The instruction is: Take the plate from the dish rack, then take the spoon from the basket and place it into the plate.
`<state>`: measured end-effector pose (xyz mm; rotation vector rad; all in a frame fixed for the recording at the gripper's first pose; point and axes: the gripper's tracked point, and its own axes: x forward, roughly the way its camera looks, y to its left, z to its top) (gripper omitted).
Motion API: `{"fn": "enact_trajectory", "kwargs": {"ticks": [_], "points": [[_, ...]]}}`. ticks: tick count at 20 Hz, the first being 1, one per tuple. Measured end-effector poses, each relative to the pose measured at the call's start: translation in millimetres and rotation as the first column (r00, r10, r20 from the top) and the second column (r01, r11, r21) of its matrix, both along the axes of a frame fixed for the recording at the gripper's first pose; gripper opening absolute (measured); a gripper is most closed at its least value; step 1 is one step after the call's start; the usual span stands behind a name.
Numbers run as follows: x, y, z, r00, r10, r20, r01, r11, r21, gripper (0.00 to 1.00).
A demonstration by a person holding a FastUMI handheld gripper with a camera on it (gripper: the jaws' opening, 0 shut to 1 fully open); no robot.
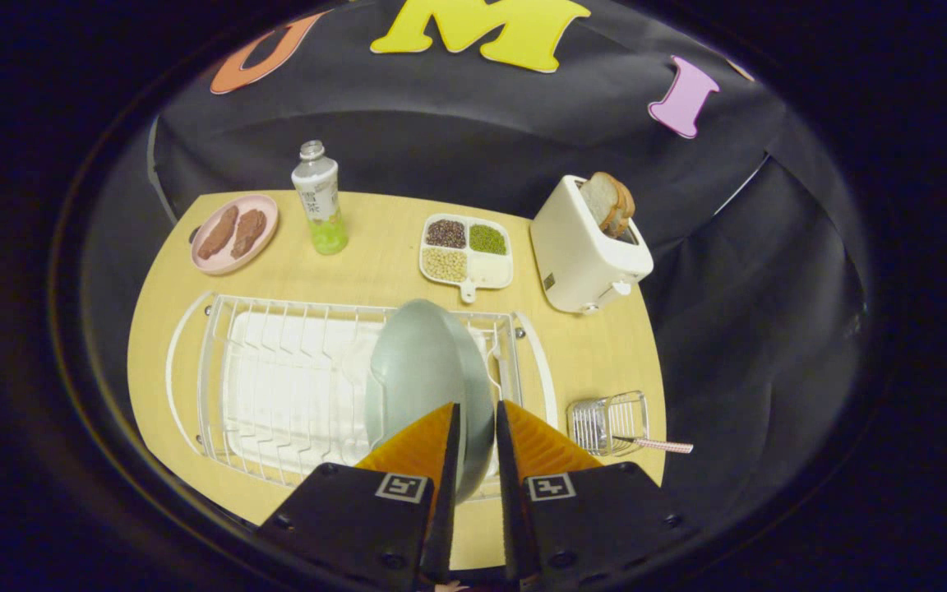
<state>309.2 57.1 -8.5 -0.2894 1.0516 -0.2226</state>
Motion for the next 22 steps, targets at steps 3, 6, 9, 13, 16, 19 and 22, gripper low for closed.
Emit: {"fn": "enact_trajectory", "kwargs": {"ticks": [3,6,9,13,16,19,22], "points": [[5.5,1.2,-10.6,0.999,-0.014,-0.034,0.015,1.000,0.004,0.29],[3.8,2.3,-8.9,0.999,-0.047,0.005,0.047,0.996,-0.080,0.24],[-0.4,12.1,-3.6,0.997,-0.059,0.046,0.065,0.988,-0.140,0.17],[-2.0,18.9,0.6,0.994,-0.059,0.088,0.076,0.978,-0.197,0.15],[-2.3,20.6,9.1,0.985,-0.077,0.152,0.111,0.966,-0.232,0.15],[-6.2,29.5,14.9,0.977,-0.075,0.198,0.132,0.948,-0.290,0.15],[-12.6,31.7,22.7,0.964,-0.084,0.253,0.168,0.929,-0.331,0.15]]}}
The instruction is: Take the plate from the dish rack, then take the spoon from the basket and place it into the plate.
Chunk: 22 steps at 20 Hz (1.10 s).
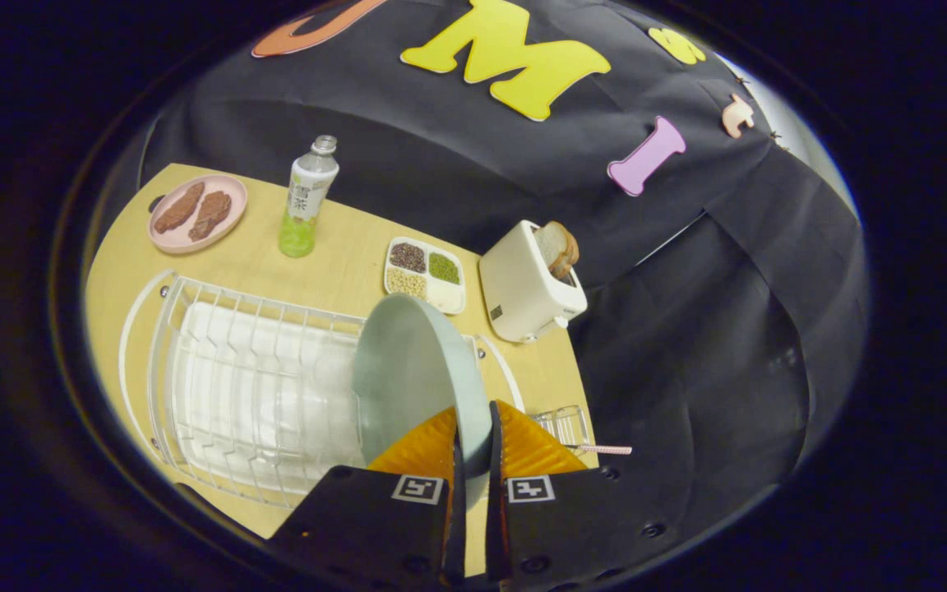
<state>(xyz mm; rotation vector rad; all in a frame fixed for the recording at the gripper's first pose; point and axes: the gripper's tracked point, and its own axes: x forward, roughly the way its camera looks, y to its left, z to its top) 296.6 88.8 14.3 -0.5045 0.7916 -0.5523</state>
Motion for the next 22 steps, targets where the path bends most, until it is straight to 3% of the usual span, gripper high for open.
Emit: {"fn": "enact_trajectory", "kwargs": {"ticks": [3,9,14,17,22], "points": [[-5.3,0.6,11.7,0.997,0.011,0.080,-0.009,1.000,-0.028,0.14],[-45.2,9.8,17.8,0.979,0.107,0.175,-0.132,0.981,0.139,0.15],[-105.5,1.2,1.4,0.958,0.175,0.229,-0.241,0.922,0.304,0.15],[-148.4,-8.5,-28.2,0.945,0.207,0.255,-0.297,0.868,0.398,0.15],[-190.2,-36.1,-95.7,0.939,0.217,0.268,-0.330,0.791,0.515,0.15]]}}
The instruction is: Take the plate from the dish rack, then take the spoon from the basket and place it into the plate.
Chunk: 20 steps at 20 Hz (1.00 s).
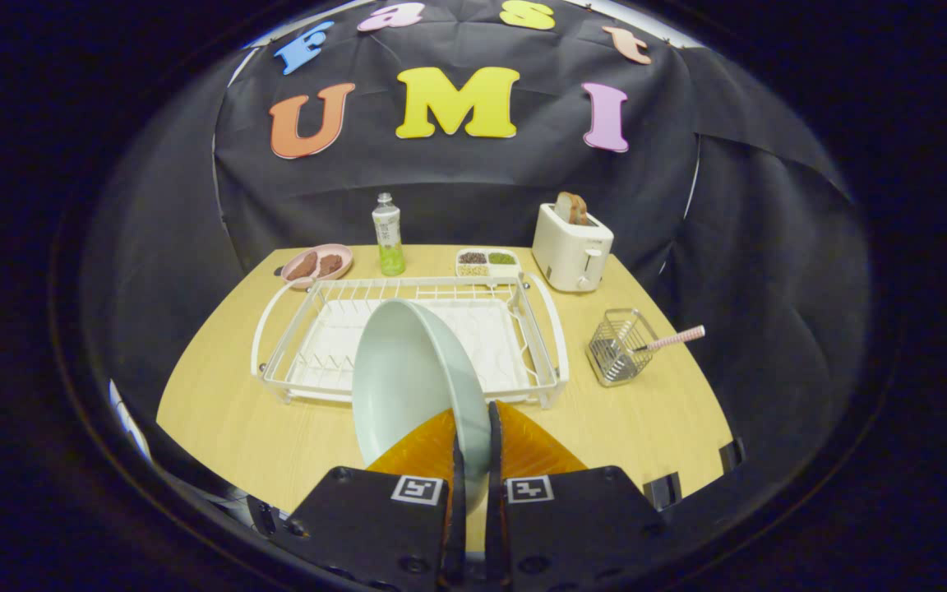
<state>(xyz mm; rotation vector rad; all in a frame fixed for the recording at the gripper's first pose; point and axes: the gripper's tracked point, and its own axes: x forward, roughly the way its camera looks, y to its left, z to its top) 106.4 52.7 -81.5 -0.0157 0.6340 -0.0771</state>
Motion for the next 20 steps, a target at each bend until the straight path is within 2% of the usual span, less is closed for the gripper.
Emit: {"fn": "enact_trajectory", "kwargs": {"ticks": [5,8,14,16,18,20], "points": [[-12.8,-13.3,-76.3,0.994,0.028,-0.102,-0.013,0.990,0.142,0.15],[-12.1,-13.9,-95.4,0.993,0.075,-0.095,-0.053,0.976,0.213,0.15],[-8.2,-19.3,-130.0,0.980,0.190,-0.055,-0.169,0.950,0.262,0.17],[-10.4,-19.1,-143.5,0.972,0.228,-0.060,-0.202,0.936,0.286,0.21],[-7.9,-21.4,-149.3,0.971,0.235,-0.053,-0.208,0.930,0.304,0.24],[-3.8,-35.1,-156.4,0.975,0.214,-0.058,-0.194,0.949,0.247,0.30]]}}
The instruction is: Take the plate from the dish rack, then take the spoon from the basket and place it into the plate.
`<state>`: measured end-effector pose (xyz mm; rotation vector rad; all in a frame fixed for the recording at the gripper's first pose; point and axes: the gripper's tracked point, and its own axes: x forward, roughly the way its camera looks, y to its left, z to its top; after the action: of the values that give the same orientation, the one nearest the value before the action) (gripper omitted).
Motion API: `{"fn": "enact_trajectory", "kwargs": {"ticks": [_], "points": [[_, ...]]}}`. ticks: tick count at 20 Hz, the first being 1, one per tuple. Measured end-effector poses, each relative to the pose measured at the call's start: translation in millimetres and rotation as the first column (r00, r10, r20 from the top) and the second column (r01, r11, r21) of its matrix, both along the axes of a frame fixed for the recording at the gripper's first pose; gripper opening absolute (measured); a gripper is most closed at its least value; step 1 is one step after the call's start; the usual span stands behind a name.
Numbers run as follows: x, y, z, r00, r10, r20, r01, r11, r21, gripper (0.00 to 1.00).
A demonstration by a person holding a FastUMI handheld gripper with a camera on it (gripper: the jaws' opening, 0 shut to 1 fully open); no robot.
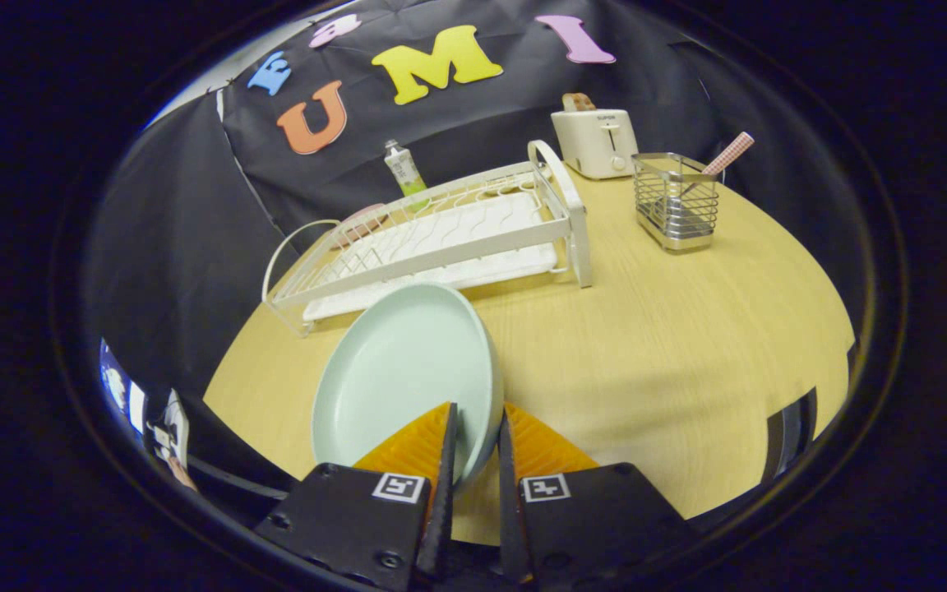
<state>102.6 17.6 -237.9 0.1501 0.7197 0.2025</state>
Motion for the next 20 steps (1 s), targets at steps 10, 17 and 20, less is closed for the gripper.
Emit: {"fn": "enact_trajectory", "kwargs": {"ticks": [10,17,20], "points": [[21.3,-43.5,38.1,0.959,-0.017,0.284,0.056,0.990,-0.129,0.57],[50.5,-111.4,77.1,0.882,-0.094,0.461,0.162,0.980,-0.111,0.97],[71.4,-150.2,93.4,0.841,-0.144,0.522,0.251,0.958,-0.140,1.00]]}}
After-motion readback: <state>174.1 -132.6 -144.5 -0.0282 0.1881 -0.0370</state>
